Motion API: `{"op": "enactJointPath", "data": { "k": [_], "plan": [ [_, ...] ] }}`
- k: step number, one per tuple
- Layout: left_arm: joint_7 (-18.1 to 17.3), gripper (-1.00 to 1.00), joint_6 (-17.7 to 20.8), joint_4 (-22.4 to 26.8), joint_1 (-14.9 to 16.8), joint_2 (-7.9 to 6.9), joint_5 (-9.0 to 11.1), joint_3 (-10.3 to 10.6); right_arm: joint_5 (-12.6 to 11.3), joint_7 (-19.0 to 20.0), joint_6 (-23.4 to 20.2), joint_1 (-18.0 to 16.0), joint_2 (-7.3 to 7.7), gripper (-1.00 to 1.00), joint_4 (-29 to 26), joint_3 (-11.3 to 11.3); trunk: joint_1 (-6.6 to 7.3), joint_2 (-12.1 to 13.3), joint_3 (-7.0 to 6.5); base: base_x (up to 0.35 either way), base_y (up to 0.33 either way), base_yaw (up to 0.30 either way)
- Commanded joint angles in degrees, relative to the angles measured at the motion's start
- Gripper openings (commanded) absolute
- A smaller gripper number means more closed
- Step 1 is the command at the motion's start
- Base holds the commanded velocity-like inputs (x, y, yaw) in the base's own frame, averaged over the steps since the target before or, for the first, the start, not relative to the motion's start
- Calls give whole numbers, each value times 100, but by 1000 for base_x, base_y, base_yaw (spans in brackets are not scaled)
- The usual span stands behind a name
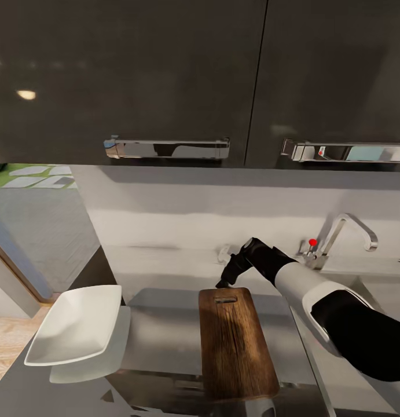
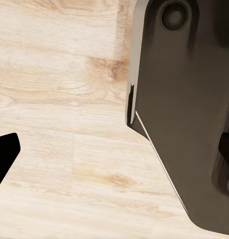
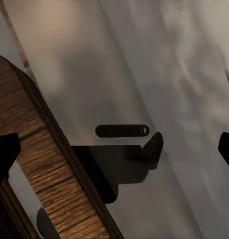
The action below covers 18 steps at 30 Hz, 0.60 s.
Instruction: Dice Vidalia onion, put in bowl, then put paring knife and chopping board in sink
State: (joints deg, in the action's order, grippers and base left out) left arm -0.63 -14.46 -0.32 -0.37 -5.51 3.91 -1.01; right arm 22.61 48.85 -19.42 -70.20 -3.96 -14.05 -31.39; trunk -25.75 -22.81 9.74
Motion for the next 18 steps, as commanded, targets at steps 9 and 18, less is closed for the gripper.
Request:
{"op": "enactJointPath", "data": {
  "k": [9,18],
  "plan": [
    [-7,100,-22,-3,2,0,40,-4,41,28,-36,4,-75,100,-10,19,-3,-10,10,0,0,0],
    [-7,100,-22,-3,2,6,40,-4,41,28,-36,6,-79,100,-10,19,-3,-10,10,-56,0,0]
  ]
}}
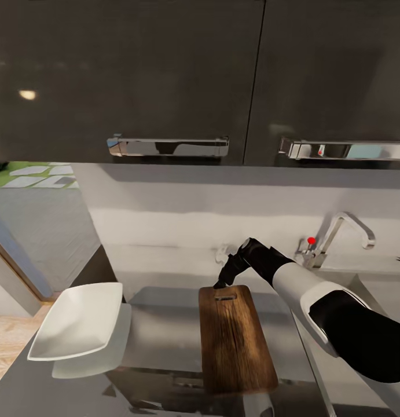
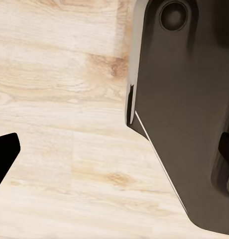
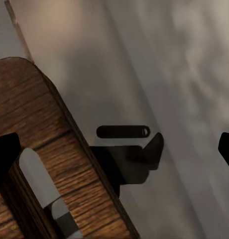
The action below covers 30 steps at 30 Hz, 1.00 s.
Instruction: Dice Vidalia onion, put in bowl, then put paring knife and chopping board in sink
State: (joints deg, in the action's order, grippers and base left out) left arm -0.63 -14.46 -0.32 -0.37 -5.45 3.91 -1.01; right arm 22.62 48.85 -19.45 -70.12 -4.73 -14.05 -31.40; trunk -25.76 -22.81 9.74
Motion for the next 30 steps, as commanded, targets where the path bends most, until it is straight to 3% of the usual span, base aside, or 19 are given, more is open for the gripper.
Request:
{"op": "enactJointPath", "data": {
  "k": [1,30],
  "plan": [
    [-7,100,-22,-4,2,0,40,-4,41,27,-32,-2,-1,100,-10,20,-2,-11,10,-48,0,0],
    [-7,100,-15,-4,2,2,40,-4,48,2,-1,15,51,100,321,20,-2,-11,10,-4,0,0]
  ]
}}
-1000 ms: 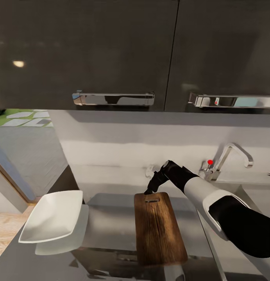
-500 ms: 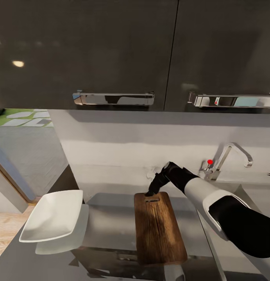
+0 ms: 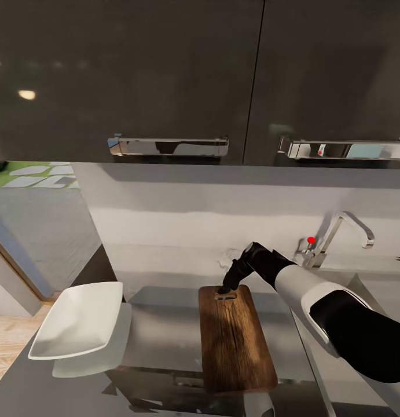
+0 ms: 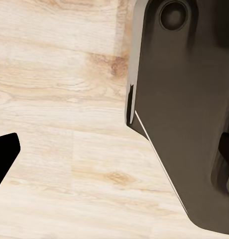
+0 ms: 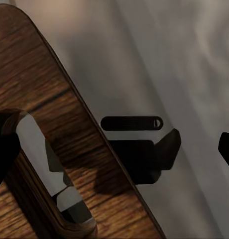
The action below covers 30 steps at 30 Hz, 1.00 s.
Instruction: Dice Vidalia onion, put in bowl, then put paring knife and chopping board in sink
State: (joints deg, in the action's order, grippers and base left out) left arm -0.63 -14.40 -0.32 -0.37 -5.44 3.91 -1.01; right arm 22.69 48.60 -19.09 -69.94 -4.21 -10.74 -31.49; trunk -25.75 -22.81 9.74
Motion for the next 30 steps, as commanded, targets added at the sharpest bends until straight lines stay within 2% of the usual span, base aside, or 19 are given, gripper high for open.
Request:
{"op": "enactJointPath", "data": {
  "k": [1,30],
  "plan": [
    [-7,100,-21,-4,2,0,40,-4,42,27,-37,-2,-1,100,-7,29,-3,-11,10,0,0,0],
    [-7,100,-20,-4,2,8,40,-4,51,18,-34,-2,16,100,98,29,-3,-11,10,0,0,0]
  ]
}}
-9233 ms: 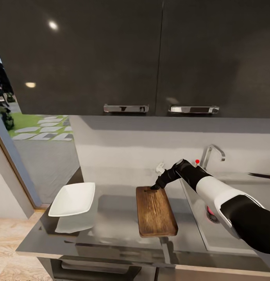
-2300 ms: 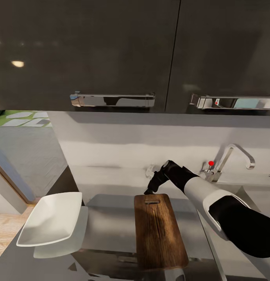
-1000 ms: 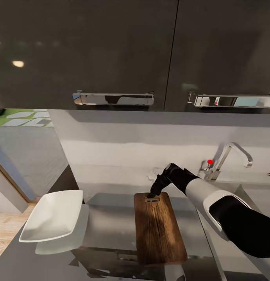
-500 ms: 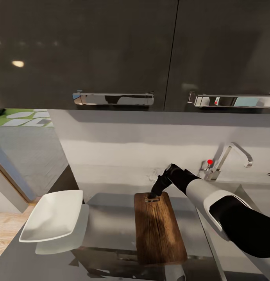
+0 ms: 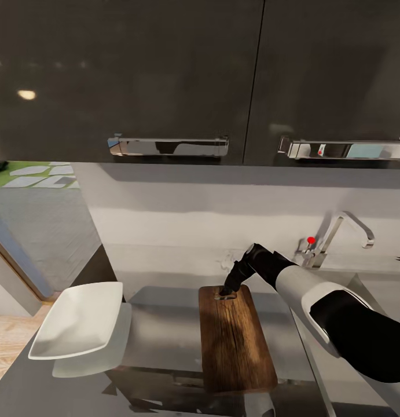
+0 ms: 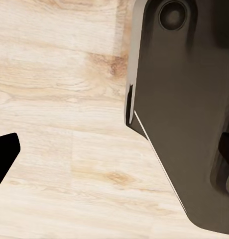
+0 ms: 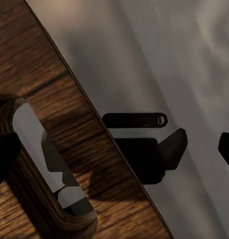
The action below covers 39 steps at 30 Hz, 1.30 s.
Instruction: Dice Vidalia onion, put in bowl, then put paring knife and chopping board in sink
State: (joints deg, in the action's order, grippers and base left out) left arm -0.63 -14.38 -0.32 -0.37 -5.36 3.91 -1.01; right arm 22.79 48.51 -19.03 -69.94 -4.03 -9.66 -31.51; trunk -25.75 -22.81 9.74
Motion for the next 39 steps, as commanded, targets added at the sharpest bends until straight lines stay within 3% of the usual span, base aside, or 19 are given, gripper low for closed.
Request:
{"op": "enactJointPath", "data": {
  "k": [1,39],
  "plan": [
    [-7,100,-23,-4,2,0,40,-4,42,27,-39,-2,0,100,-10,31,-3,-10,10,0,0,0],
    [-7,100,-21,-4,2,0,40,-4,42,18,-39,-2,42,100,34,31,-3,-10,246,0,0,0]
  ]
}}
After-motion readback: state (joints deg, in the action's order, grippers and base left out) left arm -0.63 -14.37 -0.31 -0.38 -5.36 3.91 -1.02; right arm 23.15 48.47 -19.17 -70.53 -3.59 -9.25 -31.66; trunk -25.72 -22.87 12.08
